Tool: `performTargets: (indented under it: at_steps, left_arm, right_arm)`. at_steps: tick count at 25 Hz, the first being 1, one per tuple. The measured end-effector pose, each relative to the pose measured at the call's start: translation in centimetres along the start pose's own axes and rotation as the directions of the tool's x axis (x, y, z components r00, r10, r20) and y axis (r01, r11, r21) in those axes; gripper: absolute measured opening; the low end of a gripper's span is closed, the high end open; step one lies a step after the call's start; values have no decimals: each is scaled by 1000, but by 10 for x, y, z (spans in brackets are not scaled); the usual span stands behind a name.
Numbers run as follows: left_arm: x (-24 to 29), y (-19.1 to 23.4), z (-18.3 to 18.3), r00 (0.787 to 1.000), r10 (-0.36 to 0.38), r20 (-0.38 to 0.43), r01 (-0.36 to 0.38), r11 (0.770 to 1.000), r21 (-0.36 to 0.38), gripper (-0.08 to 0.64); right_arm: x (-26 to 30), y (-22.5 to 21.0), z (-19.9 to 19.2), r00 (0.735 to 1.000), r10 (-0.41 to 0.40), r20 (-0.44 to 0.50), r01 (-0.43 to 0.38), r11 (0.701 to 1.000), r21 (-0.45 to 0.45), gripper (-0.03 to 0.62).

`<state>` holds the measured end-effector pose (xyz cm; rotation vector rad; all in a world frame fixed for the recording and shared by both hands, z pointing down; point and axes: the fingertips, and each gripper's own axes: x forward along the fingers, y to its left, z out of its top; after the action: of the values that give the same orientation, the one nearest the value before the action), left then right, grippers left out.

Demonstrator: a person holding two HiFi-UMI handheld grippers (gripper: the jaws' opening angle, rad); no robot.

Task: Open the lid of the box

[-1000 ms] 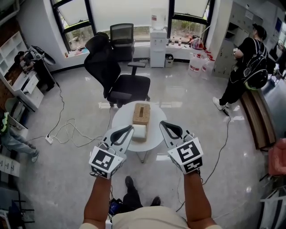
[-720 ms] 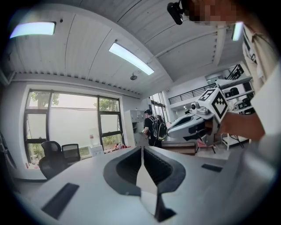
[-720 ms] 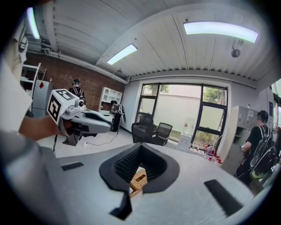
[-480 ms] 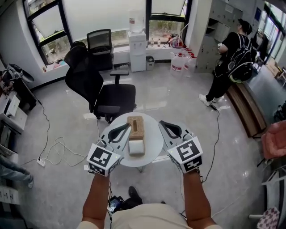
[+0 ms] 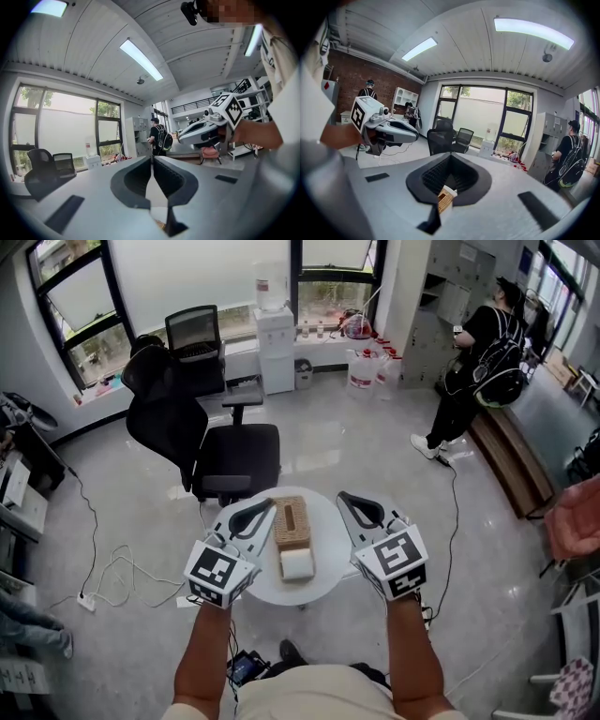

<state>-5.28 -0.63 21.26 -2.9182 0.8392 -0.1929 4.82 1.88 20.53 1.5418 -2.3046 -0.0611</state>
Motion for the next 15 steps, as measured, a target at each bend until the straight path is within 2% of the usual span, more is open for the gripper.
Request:
performTargets:
  at_steps: [6,15]
  left_arm:
    - [-1,30,-11,1000,-2,1,2,1000,-9,23]
    - [12,74,-35,998,63,-31,-64,997,-39,23]
  right_arm:
    - [27,4,6,1000,-10,-3,10,1000,-9,-8]
    - [85,-5,4,997,73,12,-73,997,-24,-8]
